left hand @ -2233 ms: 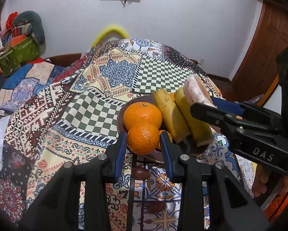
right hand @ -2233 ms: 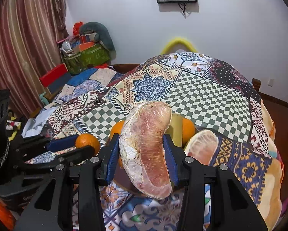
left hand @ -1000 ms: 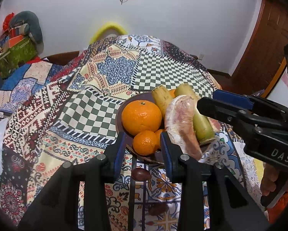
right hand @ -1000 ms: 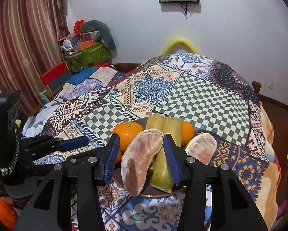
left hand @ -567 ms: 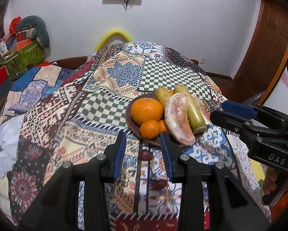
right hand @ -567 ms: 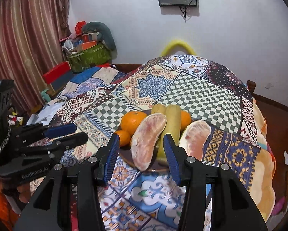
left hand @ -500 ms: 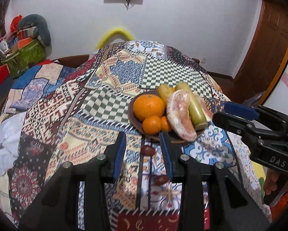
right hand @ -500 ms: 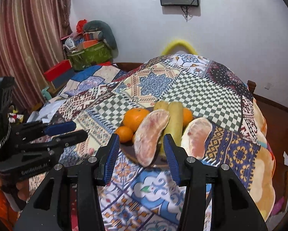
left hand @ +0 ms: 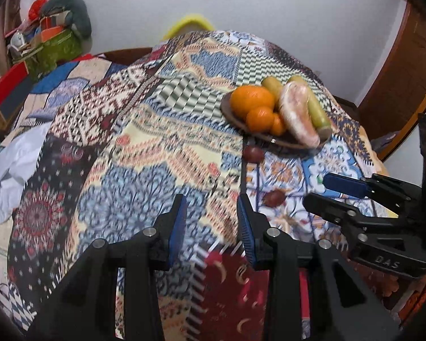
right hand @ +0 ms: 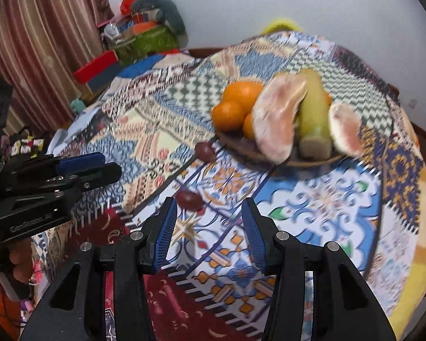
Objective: Organize fruits
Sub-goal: 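Grasp a dark red date with the right tool while the left grasps another date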
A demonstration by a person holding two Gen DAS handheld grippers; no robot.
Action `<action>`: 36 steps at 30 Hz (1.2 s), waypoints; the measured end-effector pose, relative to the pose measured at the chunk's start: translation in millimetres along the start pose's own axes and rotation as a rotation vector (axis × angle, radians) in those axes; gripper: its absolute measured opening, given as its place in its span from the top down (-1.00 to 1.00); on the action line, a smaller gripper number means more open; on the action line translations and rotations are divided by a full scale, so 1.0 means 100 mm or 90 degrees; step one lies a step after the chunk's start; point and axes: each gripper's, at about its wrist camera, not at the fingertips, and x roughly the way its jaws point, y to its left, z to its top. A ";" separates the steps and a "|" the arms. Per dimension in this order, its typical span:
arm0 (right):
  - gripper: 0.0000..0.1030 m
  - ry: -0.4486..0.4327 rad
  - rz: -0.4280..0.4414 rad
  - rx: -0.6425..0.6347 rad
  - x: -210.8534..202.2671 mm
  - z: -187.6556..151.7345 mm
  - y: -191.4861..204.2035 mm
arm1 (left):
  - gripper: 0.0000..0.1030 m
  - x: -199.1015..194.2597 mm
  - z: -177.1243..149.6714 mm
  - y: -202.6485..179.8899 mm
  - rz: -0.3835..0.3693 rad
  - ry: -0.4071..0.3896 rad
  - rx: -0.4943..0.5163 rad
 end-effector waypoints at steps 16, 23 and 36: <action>0.60 0.044 0.038 -0.015 0.30 -0.01 0.11 | 0.32 0.05 -0.09 0.09 0.013 0.011 0.001; 0.61 0.013 0.020 -0.026 0.11 -0.01 0.04 | 0.32 0.08 0.02 -0.04 0.000 0.007 0.014; 0.61 -0.067 -0.032 0.043 -0.45 -0.01 -0.65 | 0.32 0.53 0.36 -0.45 -0.047 0.044 0.053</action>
